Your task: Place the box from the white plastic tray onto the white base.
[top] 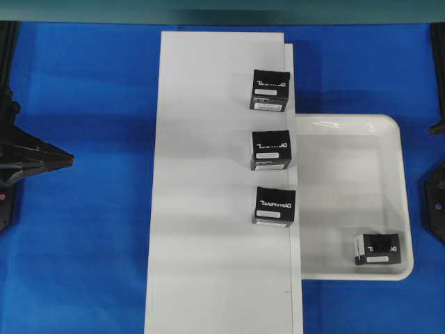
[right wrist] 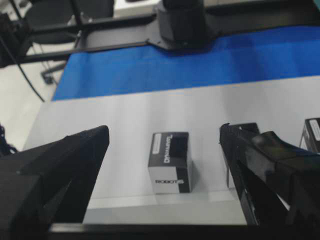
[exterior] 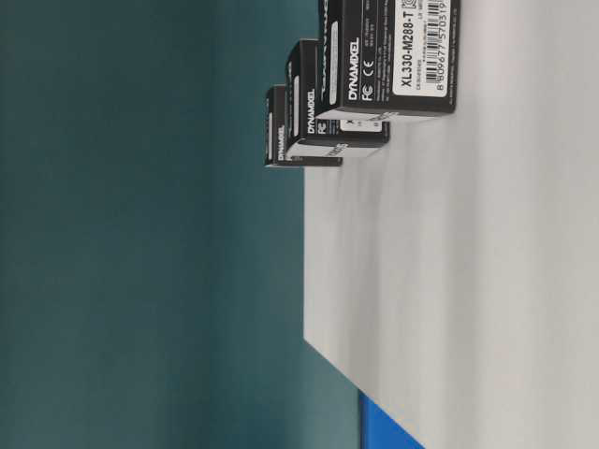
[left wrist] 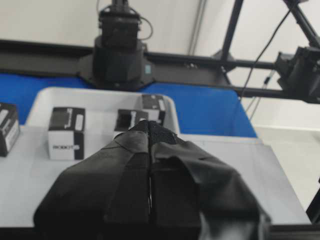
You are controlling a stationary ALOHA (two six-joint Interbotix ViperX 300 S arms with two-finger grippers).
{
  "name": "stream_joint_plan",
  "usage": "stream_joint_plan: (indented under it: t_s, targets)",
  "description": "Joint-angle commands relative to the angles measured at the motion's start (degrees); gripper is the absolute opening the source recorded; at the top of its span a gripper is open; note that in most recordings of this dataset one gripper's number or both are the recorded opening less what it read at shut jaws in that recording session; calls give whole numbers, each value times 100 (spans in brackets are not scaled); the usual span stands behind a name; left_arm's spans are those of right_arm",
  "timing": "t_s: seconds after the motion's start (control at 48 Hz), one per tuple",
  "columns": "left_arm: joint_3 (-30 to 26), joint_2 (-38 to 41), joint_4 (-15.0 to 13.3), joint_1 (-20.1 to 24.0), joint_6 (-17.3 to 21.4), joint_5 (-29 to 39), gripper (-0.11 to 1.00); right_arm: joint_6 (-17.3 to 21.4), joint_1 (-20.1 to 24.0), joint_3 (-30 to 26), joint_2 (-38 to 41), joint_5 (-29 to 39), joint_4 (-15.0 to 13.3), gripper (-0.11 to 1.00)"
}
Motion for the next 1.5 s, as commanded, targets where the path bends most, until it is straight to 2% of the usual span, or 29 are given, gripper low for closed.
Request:
stream_joint_plan:
  t_s: [0.0, 0.354, 1.043, 1.48]
  targets:
    - [-62, 18, 26, -9, 0, -35, -7, 0, 0, -26, 53, -123, -9, 98]
    - [-62, 35, 18, -9, -18, -62, -7, -18, 0, 70, 176, -431, -18, 98]
    - [-44, 316, 18, -9, 35, -290, -7, 44, -44, 264, 193, -299, -18, 98]
    - [-44, 281, 18, -18, 18, -290, -7, 70, -255, 360, 237, -343, -18, 98]
